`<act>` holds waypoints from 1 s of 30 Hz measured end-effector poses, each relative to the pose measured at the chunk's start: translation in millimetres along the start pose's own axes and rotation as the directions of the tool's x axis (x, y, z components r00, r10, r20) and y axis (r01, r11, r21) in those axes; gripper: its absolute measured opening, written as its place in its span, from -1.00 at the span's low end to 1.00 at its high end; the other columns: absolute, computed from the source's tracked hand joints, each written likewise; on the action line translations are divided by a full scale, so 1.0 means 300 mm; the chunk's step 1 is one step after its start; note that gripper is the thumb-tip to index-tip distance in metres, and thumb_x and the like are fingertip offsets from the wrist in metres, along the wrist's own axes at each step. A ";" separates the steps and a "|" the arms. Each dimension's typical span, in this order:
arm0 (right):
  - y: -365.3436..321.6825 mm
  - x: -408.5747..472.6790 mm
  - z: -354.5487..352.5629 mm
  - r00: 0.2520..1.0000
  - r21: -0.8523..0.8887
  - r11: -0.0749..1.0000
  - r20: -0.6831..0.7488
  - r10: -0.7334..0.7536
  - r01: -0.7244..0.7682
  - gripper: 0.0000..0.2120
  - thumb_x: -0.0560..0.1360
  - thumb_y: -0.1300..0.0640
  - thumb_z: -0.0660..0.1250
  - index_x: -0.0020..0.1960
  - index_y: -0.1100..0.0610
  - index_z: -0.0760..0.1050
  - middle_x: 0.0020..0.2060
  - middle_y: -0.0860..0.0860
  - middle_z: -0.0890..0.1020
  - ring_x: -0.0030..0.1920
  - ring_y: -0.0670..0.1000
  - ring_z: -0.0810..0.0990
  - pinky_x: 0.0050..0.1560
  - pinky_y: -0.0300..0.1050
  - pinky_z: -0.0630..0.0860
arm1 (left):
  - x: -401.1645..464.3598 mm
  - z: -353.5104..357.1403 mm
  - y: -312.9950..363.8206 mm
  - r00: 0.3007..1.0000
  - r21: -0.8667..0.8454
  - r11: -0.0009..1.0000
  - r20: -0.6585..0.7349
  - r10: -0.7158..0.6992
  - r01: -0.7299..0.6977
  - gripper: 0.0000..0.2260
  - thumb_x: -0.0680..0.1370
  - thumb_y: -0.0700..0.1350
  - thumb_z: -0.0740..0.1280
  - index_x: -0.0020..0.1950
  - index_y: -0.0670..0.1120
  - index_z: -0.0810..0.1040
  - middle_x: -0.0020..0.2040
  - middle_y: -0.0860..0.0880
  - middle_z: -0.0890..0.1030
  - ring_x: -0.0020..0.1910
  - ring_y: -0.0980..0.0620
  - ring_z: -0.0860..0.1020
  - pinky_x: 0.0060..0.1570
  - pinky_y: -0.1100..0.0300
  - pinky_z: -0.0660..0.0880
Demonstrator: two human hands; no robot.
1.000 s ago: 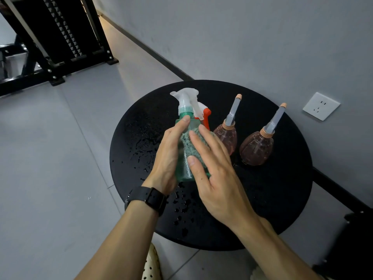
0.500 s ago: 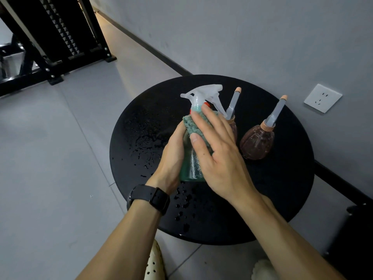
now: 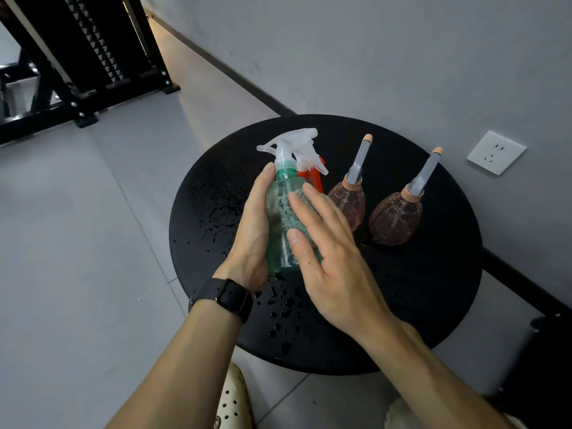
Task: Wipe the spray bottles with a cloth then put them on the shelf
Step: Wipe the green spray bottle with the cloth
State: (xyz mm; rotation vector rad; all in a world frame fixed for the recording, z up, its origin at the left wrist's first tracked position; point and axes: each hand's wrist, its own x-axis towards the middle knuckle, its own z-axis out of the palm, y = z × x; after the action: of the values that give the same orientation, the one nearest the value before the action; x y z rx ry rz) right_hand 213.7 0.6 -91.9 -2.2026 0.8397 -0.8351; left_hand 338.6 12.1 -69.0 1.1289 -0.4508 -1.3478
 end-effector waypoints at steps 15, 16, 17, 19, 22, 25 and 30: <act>-0.012 0.032 -0.019 0.999 -0.221 0.975 -0.011 -0.041 0.037 -0.53 0.64 -0.07 -0.01 0.54 -0.04 0.18 0.55 -0.17 0.07 0.57 -0.04 -0.13 0.40 -0.49 -0.26 | 0.014 0.009 -0.032 0.999 -0.028 0.999 0.026 0.023 -0.022 -0.61 0.66 0.06 0.17 0.03 -0.13 0.72 -0.02 -0.13 0.71 -0.06 -0.05 0.68 0.03 0.10 0.60; -0.010 0.040 -0.021 0.999 -0.232 0.972 -0.012 -0.046 0.042 -0.53 0.64 -0.06 -0.01 0.54 -0.04 0.18 0.55 -0.20 0.03 0.57 -0.06 -0.17 0.39 -0.51 -0.27 | 0.012 0.013 -0.034 0.999 -0.030 0.999 0.029 0.017 -0.016 -0.60 0.66 0.05 0.15 0.01 -0.12 0.74 -0.02 -0.12 0.72 -0.05 -0.04 0.70 0.00 0.11 0.63; -0.010 0.048 -0.023 0.998 -0.241 0.969 -0.015 -0.056 0.051 -0.53 0.64 -0.06 -0.01 0.54 -0.03 0.19 0.53 -0.22 -0.02 0.57 -0.08 -0.19 0.38 -0.51 -0.27 | 0.010 0.017 -0.036 0.999 -0.039 0.999 0.034 0.009 -0.008 -0.58 0.67 0.04 0.13 -0.02 -0.10 0.74 -0.02 -0.12 0.73 -0.05 -0.04 0.70 -0.04 0.12 0.63; -0.008 0.060 -0.026 0.997 -0.246 0.967 -0.010 -0.071 0.066 -0.54 0.65 -0.03 0.01 0.53 -0.01 0.21 0.52 -0.22 -0.04 0.56 -0.13 -0.20 0.39 -0.50 -0.25 | 0.012 0.020 -0.041 0.999 -0.051 0.999 0.042 0.008 -0.006 -0.57 0.67 0.02 0.11 -0.08 -0.09 0.74 -0.08 -0.10 0.73 -0.11 -0.02 0.71 -0.15 0.15 0.63; -0.005 0.066 -0.026 0.998 -0.228 0.972 0.021 -0.061 0.065 -0.54 0.65 -0.02 0.02 0.54 0.01 0.20 0.56 -0.15 0.04 0.55 -0.17 -0.15 0.41 -0.49 -0.22 | 0.012 0.018 -0.041 1.000 -0.043 0.999 0.029 0.002 -0.001 -0.56 0.67 0.03 0.13 -0.21 -0.05 0.71 -0.25 -0.04 0.68 -0.28 0.03 0.67 -0.30 0.19 0.58; -0.010 0.058 -0.016 0.998 -0.231 0.971 0.021 -0.055 0.058 -0.52 0.64 -0.05 -0.01 0.54 0.03 0.20 0.56 -0.09 0.13 0.56 -0.14 -0.09 0.46 -0.43 -0.19 | 0.013 0.008 -0.036 1.000 -0.039 0.999 0.004 0.001 -0.001 -0.64 0.65 0.07 0.17 -0.08 -0.10 0.67 -0.20 -0.06 0.66 -0.23 0.02 0.65 -0.22 0.16 0.58; -0.019 0.015 0.012 0.997 -0.233 0.970 -0.004 -0.071 0.068 -0.52 0.64 -0.03 0.01 0.53 0.07 0.19 0.55 -0.03 0.17 0.57 -0.05 -0.03 0.55 -0.13 0.02 | 0.013 -0.009 -0.021 0.999 -0.102 0.994 -0.024 -0.028 0.025 -0.63 0.62 0.09 0.20 0.07 -0.15 0.66 -0.07 -0.13 0.67 -0.13 -0.06 0.65 -0.05 0.11 0.58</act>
State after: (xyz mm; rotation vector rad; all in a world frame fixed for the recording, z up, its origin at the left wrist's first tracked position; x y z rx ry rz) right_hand 220.9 1.7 -88.4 -2.4456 0.9113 -0.8199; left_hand 338.5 10.7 -76.8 1.0698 -0.3459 -1.3633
